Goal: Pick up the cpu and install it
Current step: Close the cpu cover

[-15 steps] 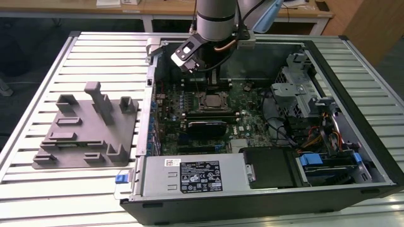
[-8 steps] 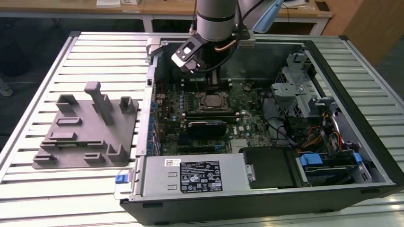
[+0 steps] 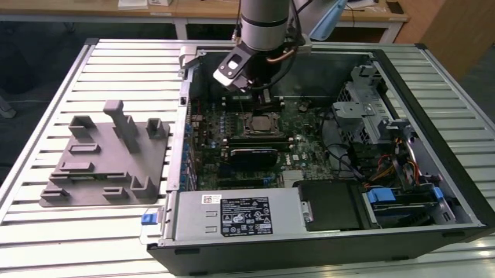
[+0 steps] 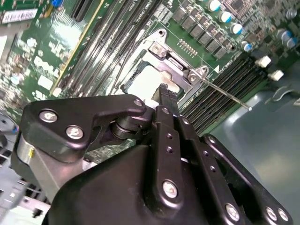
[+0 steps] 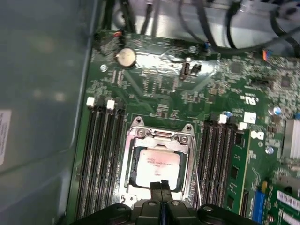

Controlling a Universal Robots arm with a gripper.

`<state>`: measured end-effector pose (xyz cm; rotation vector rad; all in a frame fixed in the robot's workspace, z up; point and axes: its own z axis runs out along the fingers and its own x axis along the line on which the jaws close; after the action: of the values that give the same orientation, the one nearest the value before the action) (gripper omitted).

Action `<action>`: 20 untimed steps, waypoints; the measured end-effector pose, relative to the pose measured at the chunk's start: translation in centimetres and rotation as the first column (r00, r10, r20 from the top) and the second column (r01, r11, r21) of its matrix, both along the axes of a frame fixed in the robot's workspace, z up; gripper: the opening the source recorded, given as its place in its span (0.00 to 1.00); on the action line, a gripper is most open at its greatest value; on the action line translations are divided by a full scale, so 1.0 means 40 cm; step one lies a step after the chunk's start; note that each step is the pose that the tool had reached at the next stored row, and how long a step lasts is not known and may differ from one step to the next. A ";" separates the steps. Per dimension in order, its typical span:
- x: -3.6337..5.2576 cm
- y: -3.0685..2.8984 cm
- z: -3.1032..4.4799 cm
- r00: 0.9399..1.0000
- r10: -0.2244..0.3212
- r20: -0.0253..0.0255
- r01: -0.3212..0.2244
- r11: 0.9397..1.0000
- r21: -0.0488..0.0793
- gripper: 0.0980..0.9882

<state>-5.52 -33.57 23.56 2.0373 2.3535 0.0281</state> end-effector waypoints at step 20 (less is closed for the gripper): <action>0.000 0.000 0.000 0.934 0.356 0.000 -0.356 0.934 0.000 0.01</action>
<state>-5.52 -33.57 23.54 1.5789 2.6869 0.0357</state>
